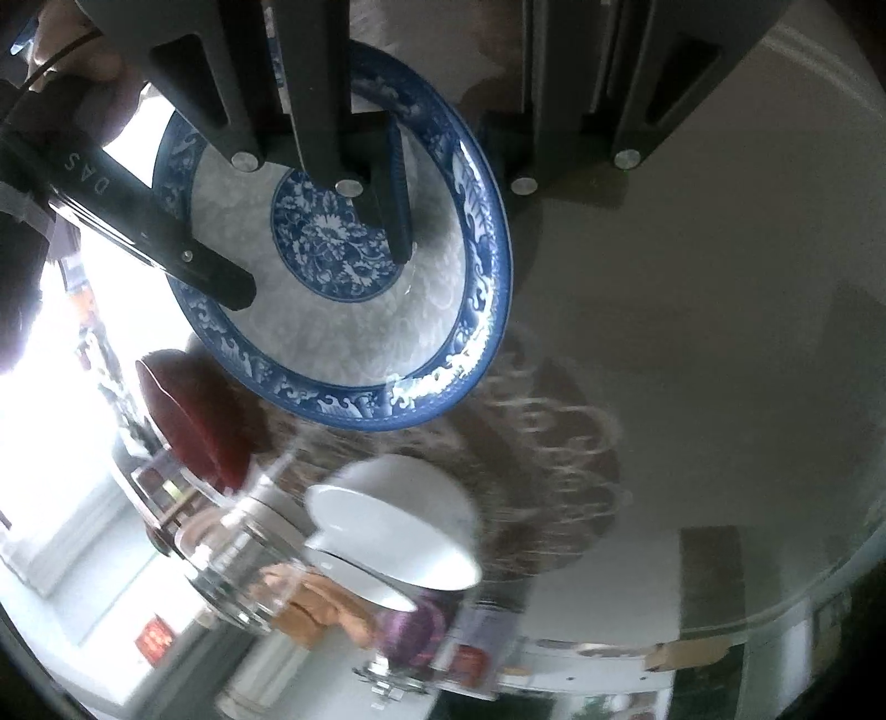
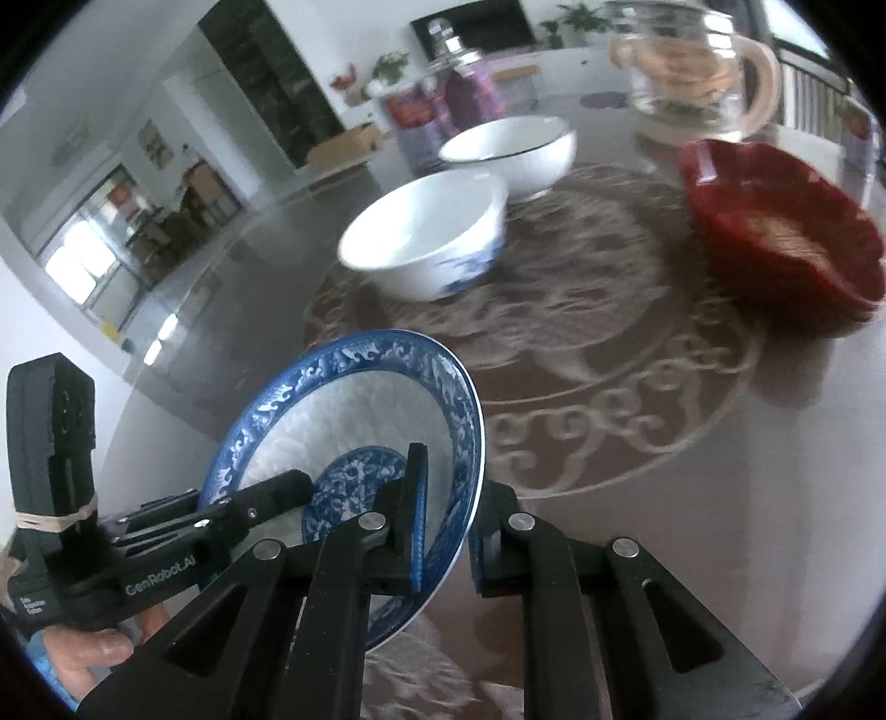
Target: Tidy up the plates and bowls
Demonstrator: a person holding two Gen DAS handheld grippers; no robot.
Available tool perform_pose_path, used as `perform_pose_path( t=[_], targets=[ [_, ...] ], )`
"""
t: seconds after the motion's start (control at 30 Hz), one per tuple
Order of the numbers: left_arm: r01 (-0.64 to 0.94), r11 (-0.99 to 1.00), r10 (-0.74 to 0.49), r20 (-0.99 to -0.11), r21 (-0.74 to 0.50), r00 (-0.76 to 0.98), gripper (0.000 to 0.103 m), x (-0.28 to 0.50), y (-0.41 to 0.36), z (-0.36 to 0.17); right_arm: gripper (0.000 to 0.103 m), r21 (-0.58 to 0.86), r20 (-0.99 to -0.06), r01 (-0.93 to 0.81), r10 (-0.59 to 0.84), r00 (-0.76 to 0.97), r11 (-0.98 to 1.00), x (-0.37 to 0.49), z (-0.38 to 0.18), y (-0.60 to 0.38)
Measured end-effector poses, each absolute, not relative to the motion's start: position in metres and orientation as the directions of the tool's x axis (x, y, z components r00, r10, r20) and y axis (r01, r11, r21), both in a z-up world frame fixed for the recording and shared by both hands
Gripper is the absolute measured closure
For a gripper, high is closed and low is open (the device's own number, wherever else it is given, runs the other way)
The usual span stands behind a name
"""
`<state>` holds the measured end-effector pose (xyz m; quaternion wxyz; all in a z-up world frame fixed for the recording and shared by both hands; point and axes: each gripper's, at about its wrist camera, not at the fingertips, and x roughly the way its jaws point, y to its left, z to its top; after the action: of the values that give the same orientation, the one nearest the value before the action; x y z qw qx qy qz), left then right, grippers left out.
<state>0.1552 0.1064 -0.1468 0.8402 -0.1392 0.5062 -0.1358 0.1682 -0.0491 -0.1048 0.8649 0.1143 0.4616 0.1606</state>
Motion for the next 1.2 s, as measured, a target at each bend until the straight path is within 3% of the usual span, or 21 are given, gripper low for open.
perform_pose_path(
  t=[0.37, 0.47, 0.5, 0.53, 0.57, 0.63, 0.67, 0.7, 0.97, 1.2],
  targets=[
    [0.226, 0.925, -0.376, -0.815, -0.304, 0.442, 0.085, 0.177, 0.024, -0.150, 0.090, 0.326, -0.758, -0.015, 0.270, 0.594, 0.945, 0.166, -0.116, -0.131],
    [0.221, 0.934, -0.354, -0.814, -0.281, 0.460, 0.084, 0.172, 0.025, -0.147, 0.083, 0.338, -0.750, -0.007, 0.274, 0.602, 0.941, 0.160, -0.119, -0.138],
    [0.219, 0.933, -0.357, -0.812, -0.286, 0.461, 0.081, 0.172, 0.027, -0.145, 0.071, 0.328, -0.750, -0.002, 0.262, 0.608, 0.945, 0.159, -0.119, -0.139],
    [0.209, 0.933, -0.358, -0.811, -0.293, 0.463, 0.079, 0.169, 0.033, -0.142, 0.046, 0.325, -0.745, 0.002, 0.254, 0.617, 0.946, 0.157, -0.117, -0.142],
    [0.192, 0.937, -0.350, -0.810, -0.293, 0.470, 0.071, 0.166, 0.039, -0.140, 0.037, 0.331, -0.732, 0.005, 0.254, 0.632, 0.944, 0.153, -0.115, -0.145],
    [0.143, 0.950, -0.310, -0.799, -0.277, 0.515, 0.045, 0.160, 0.056, -0.131, 0.034, 0.325, -0.715, 0.017, 0.233, 0.659, 0.946, 0.143, -0.108, -0.151],
    [0.120, 0.955, -0.293, -0.789, -0.273, 0.539, 0.024, 0.155, 0.064, -0.127, 0.034, 0.324, -0.708, 0.020, 0.229, 0.669, 0.946, 0.139, -0.104, -0.153],
    [0.077, 0.961, -0.259, -0.769, -0.266, 0.584, 0.013, 0.148, 0.077, -0.120, 0.034, 0.322, -0.698, 0.027, 0.218, 0.682, 0.946, 0.133, -0.100, -0.157],
    [-0.048, 0.992, -0.060, -0.761, -0.119, 0.646, 0.008, 0.122, 0.117, -0.098, 0.032, 0.157, -0.688, 0.138, 0.008, 0.725, 0.978, 0.093, -0.069, -0.161],
    [-0.018, 1.000, 0.021, -0.762, 0.013, 0.647, 0.007, 0.108, 0.105, -0.092, 0.032, 0.112, -0.690, 0.161, -0.040, 0.723, 0.981, 0.087, -0.064, -0.162]
  ],
)
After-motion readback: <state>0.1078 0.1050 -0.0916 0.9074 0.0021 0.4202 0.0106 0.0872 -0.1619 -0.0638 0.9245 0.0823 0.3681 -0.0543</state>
